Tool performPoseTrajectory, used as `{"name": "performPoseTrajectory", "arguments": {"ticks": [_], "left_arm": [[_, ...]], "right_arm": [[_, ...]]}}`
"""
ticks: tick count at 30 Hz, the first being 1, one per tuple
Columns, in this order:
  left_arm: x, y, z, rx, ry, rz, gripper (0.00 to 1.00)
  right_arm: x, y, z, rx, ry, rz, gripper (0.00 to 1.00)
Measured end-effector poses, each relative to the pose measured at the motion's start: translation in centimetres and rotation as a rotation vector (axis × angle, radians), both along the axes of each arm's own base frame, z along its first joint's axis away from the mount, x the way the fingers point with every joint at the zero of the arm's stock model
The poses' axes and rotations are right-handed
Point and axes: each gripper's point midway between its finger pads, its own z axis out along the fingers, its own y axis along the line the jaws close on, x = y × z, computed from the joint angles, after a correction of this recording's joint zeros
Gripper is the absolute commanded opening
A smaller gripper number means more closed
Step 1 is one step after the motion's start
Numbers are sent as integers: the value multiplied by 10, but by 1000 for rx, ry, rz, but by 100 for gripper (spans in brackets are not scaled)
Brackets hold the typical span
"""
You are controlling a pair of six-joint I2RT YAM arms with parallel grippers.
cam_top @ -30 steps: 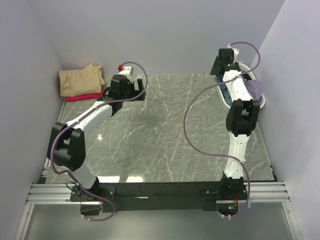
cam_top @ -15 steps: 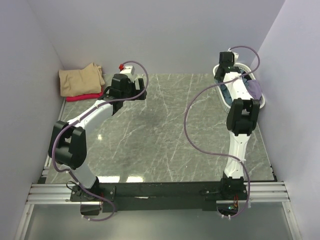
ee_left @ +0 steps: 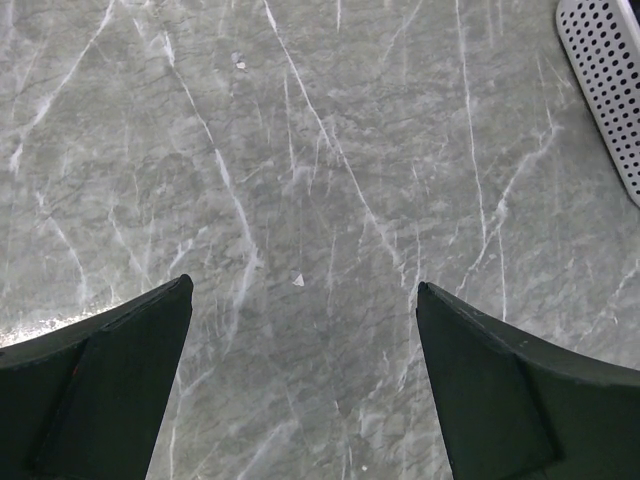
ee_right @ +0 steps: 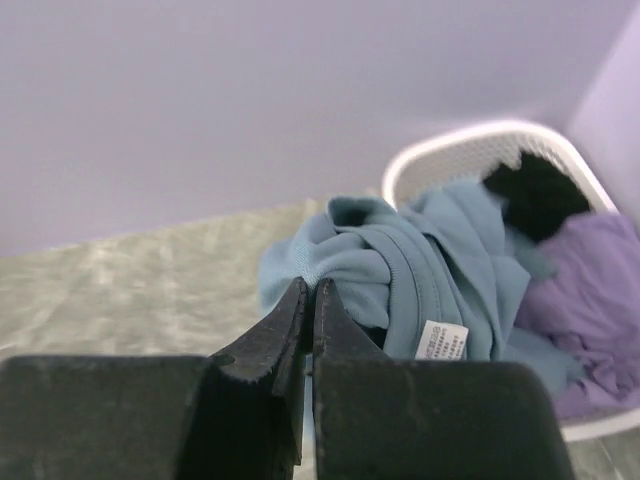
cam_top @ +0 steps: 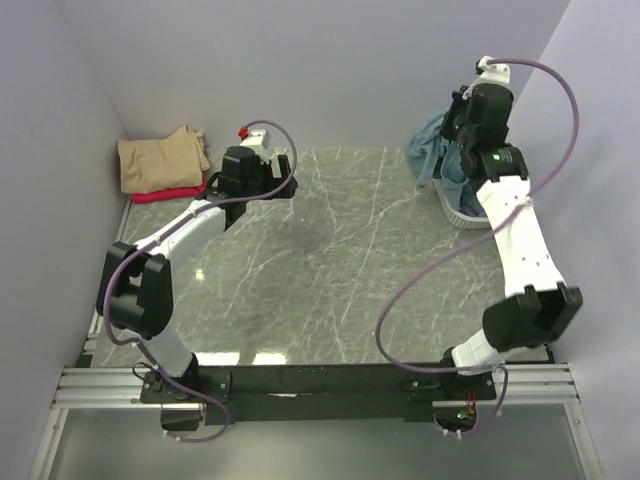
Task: Fold and stack the t-shirts
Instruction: Grab the tshirt from the pile, then move the tshirt to the center of the board
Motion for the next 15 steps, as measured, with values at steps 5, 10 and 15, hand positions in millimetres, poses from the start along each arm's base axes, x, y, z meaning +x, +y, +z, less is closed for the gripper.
{"name": "performPoseTrajectory", "arguments": {"ticks": [5,10,15], "left_arm": [[-4,0,7,-19,-11,1,99],[-14,7,22,-37,-39,25,99],[-24,17,44,-60,-82,65,99]], "right_arm": [[-38,36,49,-23,-98,114,0],[-86,89,60,-49,-108,280,0],[-140,130,92,-54,-175,457,0]]}}
